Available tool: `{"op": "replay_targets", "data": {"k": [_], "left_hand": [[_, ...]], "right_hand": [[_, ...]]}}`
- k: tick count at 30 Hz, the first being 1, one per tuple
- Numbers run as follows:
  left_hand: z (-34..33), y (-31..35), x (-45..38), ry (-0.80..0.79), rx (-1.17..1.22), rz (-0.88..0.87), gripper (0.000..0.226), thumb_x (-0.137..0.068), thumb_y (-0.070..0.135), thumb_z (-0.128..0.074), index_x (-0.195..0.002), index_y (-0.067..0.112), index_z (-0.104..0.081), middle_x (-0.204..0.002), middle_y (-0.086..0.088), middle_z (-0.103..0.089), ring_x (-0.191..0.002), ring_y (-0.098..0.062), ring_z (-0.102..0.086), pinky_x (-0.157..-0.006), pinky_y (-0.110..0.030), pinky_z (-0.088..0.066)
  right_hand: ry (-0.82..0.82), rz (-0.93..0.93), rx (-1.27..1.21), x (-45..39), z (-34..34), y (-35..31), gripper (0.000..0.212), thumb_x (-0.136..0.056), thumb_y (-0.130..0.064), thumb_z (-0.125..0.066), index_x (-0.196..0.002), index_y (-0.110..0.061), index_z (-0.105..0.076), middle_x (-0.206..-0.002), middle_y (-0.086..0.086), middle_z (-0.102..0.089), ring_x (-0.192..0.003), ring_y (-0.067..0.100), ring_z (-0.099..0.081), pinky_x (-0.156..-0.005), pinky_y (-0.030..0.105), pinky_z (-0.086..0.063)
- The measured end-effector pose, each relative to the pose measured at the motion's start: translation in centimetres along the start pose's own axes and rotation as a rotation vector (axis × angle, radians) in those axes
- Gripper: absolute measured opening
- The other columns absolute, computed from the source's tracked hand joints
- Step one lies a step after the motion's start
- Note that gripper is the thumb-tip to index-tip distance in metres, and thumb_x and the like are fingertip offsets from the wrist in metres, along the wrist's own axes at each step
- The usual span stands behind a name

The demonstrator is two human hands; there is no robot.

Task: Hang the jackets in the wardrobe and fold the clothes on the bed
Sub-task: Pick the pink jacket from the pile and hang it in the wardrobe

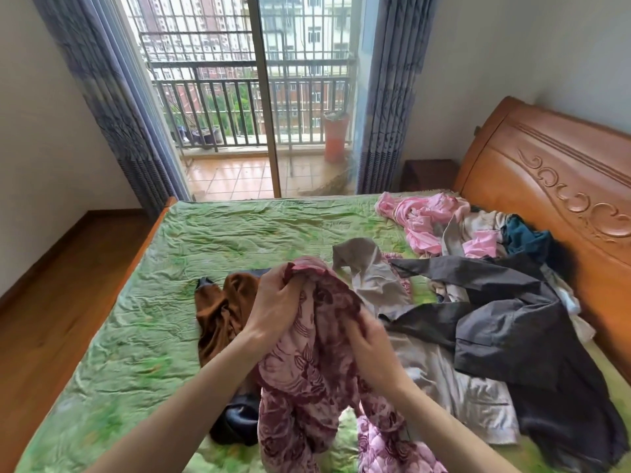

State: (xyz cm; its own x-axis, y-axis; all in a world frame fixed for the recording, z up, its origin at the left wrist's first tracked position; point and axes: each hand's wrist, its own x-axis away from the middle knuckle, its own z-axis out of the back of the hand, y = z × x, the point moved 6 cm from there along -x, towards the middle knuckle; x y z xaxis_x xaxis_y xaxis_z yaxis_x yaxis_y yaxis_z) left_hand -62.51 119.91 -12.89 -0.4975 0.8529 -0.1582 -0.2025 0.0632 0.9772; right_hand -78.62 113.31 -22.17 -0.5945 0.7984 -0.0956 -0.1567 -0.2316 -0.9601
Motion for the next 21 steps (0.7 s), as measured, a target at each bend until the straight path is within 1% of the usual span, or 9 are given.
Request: {"op": "replay_targets", "data": {"k": [2,4,7,10,12,14,17,19,21], "left_hand": [[0.8,0.0,-0.4,-0.077,-0.042,-0.044,0.031,-0.105,0.007,-0.054,-0.103,0.021,-0.082,-0.110,0.008,-0.080,-0.109,-0.007,-0.072,-0.090,-0.020,-0.056],[2.0,-0.8,-0.9,-0.114,-0.140,-0.029,0.021,-0.103,0.015,-0.062,-0.106,0.023,-0.081,-0.109,0.007,-0.080,-0.108,-0.011,-0.073,-0.093,-0.030,-0.058],[3.8,-1.5,-1.6,-0.129,-0.192,0.051,0.006,-0.096,0.025,-0.073,-0.100,0.021,-0.074,-0.088,0.005,-0.080,-0.083,-0.007,-0.074,-0.076,-0.029,-0.058],[4.9,-0.3,-2.0,-0.247,-0.213,0.088,0.023,-0.090,0.031,-0.078,-0.106,0.019,-0.066,-0.086,0.004,-0.081,-0.078,-0.008,-0.076,-0.067,-0.018,-0.054],[5.9,-0.2,-2.1,-0.327,-0.321,0.110,0.032,-0.088,0.043,-0.078,-0.109,0.025,-0.061,-0.085,0.002,-0.080,-0.077,-0.009,-0.076,-0.065,-0.019,-0.054],[7.1,-0.4,-2.3,-0.229,-0.533,0.005,0.042,-0.089,0.054,-0.073,-0.115,0.028,-0.052,-0.088,0.007,-0.071,-0.074,-0.004,-0.068,-0.067,-0.020,-0.049],[6.5,0.2,-1.0,-0.006,-0.761,-0.412,0.043,-0.096,0.060,-0.062,-0.121,0.026,-0.057,-0.114,0.009,-0.052,-0.098,-0.012,-0.059,-0.081,-0.033,-0.050],[4.0,-0.7,0.3,-0.095,-0.773,-0.484,0.050,-0.095,0.069,-0.053,-0.122,0.027,-0.063,-0.117,0.008,-0.049,-0.107,-0.015,-0.053,-0.091,-0.038,-0.048],[1.0,-2.6,1.1,-0.236,-0.844,-0.414,0.061,-0.093,0.075,-0.051,-0.136,0.033,-0.056,-0.126,0.010,-0.048,-0.118,-0.014,-0.047,-0.103,-0.038,-0.043]], "right_hand": [[0.114,-0.053,-0.110,-1.3,1.8,-0.3,0.021,-0.109,-0.028,-0.051,-0.110,-0.024,-0.072,-0.104,0.004,-0.077,-0.098,0.022,-0.074,-0.090,0.051,-0.059],[0.111,-0.128,-0.175,-2.8,3.5,-1.0,0.026,-0.102,-0.035,-0.062,-0.102,-0.012,-0.075,-0.099,0.017,-0.078,-0.089,0.027,-0.073,-0.083,0.049,-0.055],[0.053,-0.257,-0.215,-4.9,5.6,-1.8,0.049,-0.081,-0.049,-0.080,-0.101,-0.005,-0.076,-0.097,0.020,-0.078,-0.087,0.032,-0.071,-0.085,0.049,-0.054],[-0.048,-0.387,-0.201,-6.6,7.0,-3.4,0.031,-0.089,-0.031,-0.077,-0.101,-0.002,-0.078,-0.092,0.016,-0.079,-0.086,0.031,-0.070,-0.083,0.039,-0.055],[-0.162,-0.507,-0.268,-7.0,7.1,-4.5,0.031,-0.096,-0.026,-0.065,-0.094,0.002,-0.075,-0.081,0.015,-0.075,-0.068,0.025,-0.071,-0.068,0.030,-0.058],[-0.197,-0.566,-0.350,-7.6,7.0,-5.4,0.030,-0.101,-0.023,-0.056,-0.086,-0.002,-0.072,-0.069,0.012,-0.070,-0.053,0.020,-0.067,-0.053,0.024,-0.056],[-0.154,-0.511,-0.371,-9.0,7.2,-6.0,0.017,-0.102,-0.016,-0.053,-0.097,-0.004,-0.064,-0.074,0.011,-0.066,-0.059,0.018,-0.065,-0.058,0.026,-0.056],[-0.148,-0.520,-0.374,-9.2,7.0,-5.7,0.025,-0.103,-0.013,-0.051,-0.087,-0.004,-0.069,-0.071,0.011,-0.067,-0.057,0.019,-0.066,-0.056,0.025,-0.056],[-0.178,-0.546,-0.398,-8.7,6.7,-5.3,0.045,-0.104,-0.011,-0.047,-0.070,-0.004,-0.076,-0.066,0.011,-0.069,-0.053,0.018,-0.068,-0.054,0.023,-0.056]]}}
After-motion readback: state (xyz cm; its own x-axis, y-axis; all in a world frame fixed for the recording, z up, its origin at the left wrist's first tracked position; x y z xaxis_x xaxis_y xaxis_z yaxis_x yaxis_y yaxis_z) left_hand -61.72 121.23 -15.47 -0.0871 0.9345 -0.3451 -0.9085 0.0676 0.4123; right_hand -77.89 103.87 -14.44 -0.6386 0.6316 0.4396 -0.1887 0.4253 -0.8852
